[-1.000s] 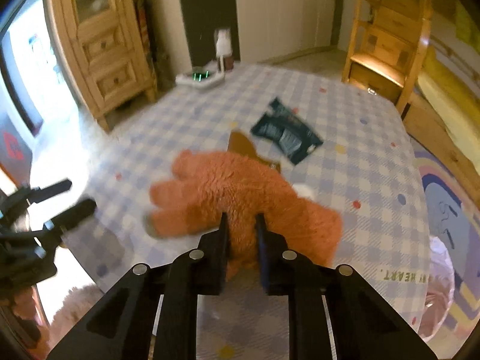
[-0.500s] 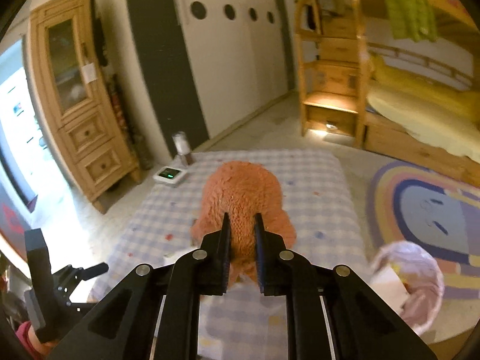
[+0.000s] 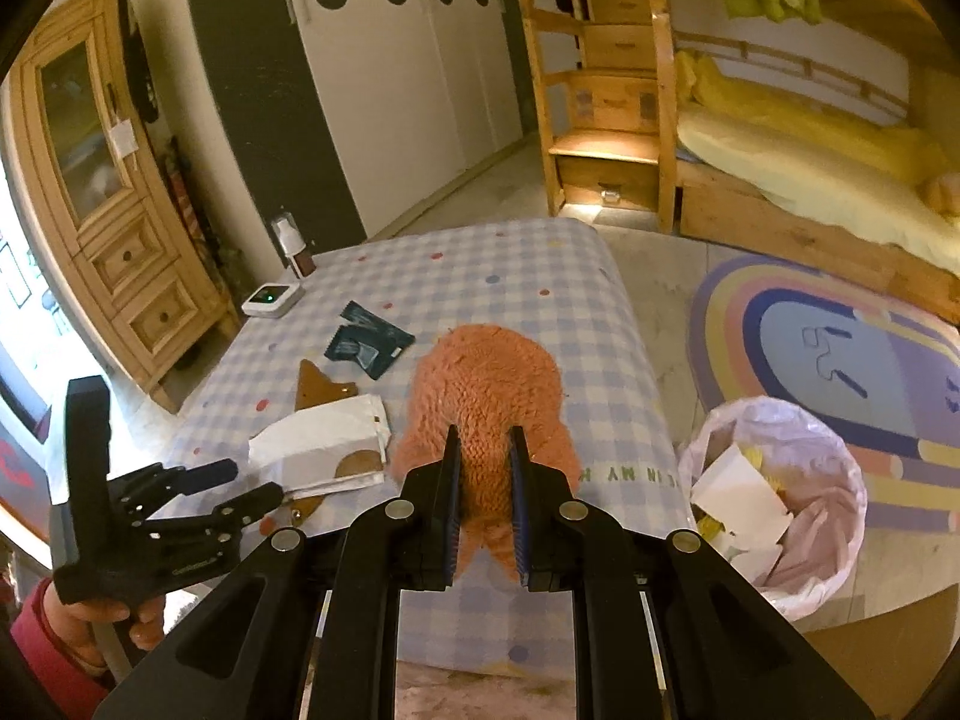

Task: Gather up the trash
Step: 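Grasp the white paper bag with the left tool while the right tool holds the glove, then carry the glove and paper bag over the pink bin and open both tools, then move the left tool back to the brown leather sheath and grasp it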

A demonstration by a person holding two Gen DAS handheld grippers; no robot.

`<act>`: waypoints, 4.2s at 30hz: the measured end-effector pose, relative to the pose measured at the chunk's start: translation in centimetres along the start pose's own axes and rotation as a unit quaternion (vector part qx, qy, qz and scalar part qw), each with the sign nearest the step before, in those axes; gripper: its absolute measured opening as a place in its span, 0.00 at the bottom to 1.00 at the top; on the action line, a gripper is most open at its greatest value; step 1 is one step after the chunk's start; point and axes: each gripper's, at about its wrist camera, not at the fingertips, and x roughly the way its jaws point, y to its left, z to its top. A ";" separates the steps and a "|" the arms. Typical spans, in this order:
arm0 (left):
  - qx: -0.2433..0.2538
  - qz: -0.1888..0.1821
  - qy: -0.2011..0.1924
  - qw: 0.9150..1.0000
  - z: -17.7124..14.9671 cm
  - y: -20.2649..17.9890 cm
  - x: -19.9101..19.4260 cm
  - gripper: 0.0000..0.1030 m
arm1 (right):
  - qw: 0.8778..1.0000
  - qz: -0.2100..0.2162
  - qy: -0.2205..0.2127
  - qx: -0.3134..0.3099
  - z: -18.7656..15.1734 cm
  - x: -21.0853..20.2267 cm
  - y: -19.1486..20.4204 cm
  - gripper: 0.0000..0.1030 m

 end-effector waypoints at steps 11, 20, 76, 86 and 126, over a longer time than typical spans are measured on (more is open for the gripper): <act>0.029 -0.002 0.011 1.000 0.5 -1.2 0.8 0.30 | 1.000 0.001 0.005 0.008 -0.9 -0.3 -0.8 0.14; 0.010 -0.051 -0.071 0.996 1.7 -1.3 -4.5 0.06 | 0.999 -0.014 -0.019 0.028 -1.5 -2.9 -2.7 0.14; 0.201 -0.157 0.000 0.967 4.7 -29.1 5.5 0.07 | 0.961 -0.151 -0.048 0.226 -6.2 -6.5 -23.2 0.50; 0.195 -0.172 -0.026 0.965 6.0 -30.9 4.3 0.45 | 0.956 -0.156 -0.082 0.234 -6.1 -9.8 -23.5 0.51; -0.022 0.053 -0.081 0.995 2.0 -0.7 -4.3 0.75 | 0.999 -0.010 -0.029 0.016 0.2 -1.7 1.0 0.56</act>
